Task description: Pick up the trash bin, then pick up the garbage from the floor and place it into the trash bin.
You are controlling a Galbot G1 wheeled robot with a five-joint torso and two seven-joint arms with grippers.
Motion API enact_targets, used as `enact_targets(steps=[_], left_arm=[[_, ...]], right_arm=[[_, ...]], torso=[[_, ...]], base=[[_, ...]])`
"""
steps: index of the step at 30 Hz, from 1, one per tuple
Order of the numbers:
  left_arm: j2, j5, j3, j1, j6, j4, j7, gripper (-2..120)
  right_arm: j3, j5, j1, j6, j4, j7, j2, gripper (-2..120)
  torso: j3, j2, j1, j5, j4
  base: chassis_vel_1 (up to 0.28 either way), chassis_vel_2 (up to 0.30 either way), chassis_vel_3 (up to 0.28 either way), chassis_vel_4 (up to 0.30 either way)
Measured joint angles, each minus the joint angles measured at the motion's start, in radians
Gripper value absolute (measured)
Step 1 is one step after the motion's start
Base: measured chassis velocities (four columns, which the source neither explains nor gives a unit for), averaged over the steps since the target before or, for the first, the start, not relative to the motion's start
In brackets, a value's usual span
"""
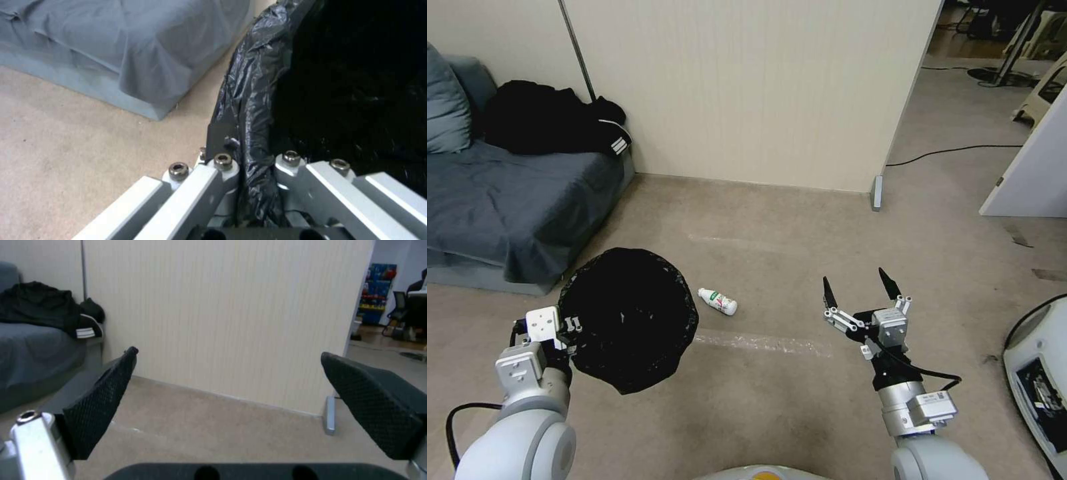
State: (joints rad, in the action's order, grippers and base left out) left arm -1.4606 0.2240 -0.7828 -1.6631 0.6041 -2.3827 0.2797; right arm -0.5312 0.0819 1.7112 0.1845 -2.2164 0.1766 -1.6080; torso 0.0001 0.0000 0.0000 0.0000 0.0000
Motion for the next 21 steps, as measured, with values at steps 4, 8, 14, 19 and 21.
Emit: enact_targets(steps=[4,8,14,19,21], left_arm=[[-0.002,0.001,0.0,0.003,0.0,0.002,0.0,1],[-0.004,0.005,0.001,0.006,0.0,0.002,0.0,1],[-0.004,0.014,0.001,0.007,0.0,0.002,0.0,1],[-0.004,0.018,0.001,0.007,0.0,0.002,0.0,1],[-0.004,0.018,0.002,0.007,0.0,0.001,-0.001,1]], right_arm=[[0.0,-0.018,-0.009,0.014,0.008,0.0,0.0,100],[0.0,-0.022,-0.014,0.019,0.008,0.0,0.0,100],[0.001,-0.021,-0.016,0.024,0.011,0.003,0.0,100],[0.001,-0.02,-0.016,0.027,0.011,0.004,0.0,100],[0.001,-0.02,-0.015,0.028,0.011,0.004,0.0,100]], torso=[[0.0,0.0,0.0,0.0,0.0],[0.0,0.0,0.0,0.0,0.0],[0.0,0.0,0.0,0.0,0.0],[0.0,0.0,0.0,0.0,0.0],[0.0,0.0,0.0,0.0,-0.0001]], base=[[0.0,0.0,0.0,0.0],[0.0,0.0,0.0,0.0],[0.0,0.0,0.0,0.0],[0.0,0.0,0.0,0.0],[0.0,0.0,0.0,0.0]])
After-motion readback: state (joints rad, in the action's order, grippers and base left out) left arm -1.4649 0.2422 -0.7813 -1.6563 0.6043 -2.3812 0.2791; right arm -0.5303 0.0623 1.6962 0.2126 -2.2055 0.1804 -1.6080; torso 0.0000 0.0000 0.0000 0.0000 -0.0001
